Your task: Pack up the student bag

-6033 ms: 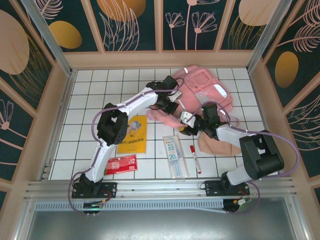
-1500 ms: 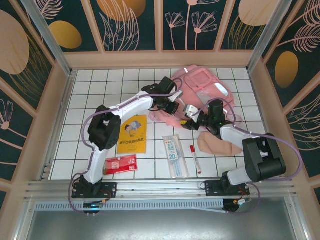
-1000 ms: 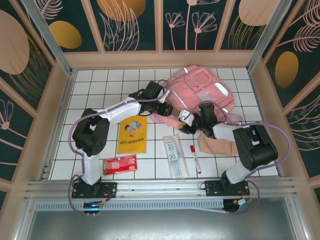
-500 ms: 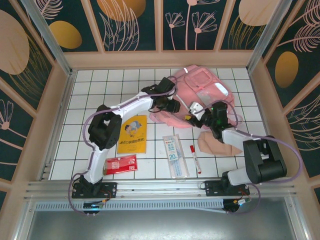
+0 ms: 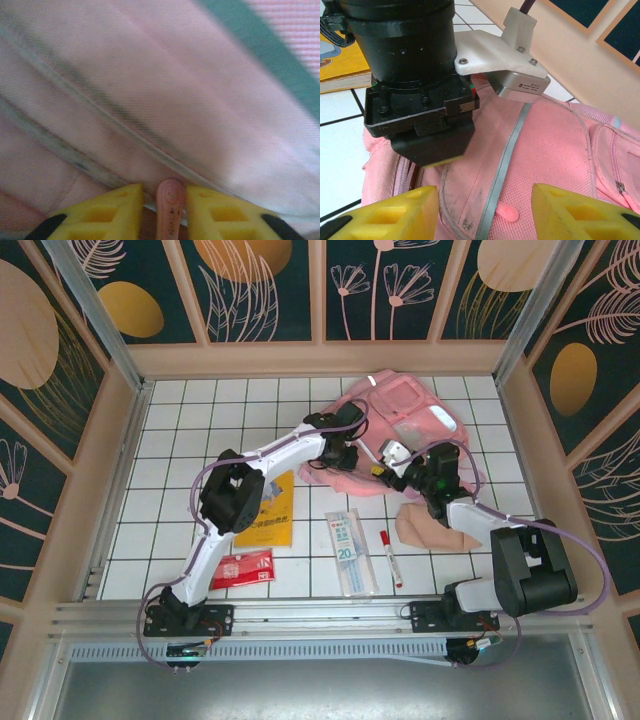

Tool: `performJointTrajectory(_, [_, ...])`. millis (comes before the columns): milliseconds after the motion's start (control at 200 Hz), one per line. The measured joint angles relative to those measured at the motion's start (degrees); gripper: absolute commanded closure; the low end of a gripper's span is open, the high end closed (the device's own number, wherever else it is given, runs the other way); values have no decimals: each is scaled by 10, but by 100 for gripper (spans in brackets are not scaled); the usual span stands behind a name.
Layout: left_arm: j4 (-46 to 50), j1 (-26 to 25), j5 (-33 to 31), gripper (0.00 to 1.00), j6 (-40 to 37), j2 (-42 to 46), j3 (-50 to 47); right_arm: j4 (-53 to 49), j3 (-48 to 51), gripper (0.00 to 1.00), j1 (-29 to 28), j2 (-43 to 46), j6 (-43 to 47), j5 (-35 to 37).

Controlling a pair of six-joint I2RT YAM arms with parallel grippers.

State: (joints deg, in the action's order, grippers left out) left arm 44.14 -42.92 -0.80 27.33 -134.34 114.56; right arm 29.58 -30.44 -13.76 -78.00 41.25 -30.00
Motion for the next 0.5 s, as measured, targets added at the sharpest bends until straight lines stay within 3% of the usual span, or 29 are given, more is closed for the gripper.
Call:
performJointTrajectory(170, [2, -2, -17, 100, 4, -1, 0, 0, 0, 48, 0, 0, 4, 0])
performJointTrajectory(500, [2, 0, -12, 100, 4, 13, 0, -103, -51, 46, -6, -35, 39, -52])
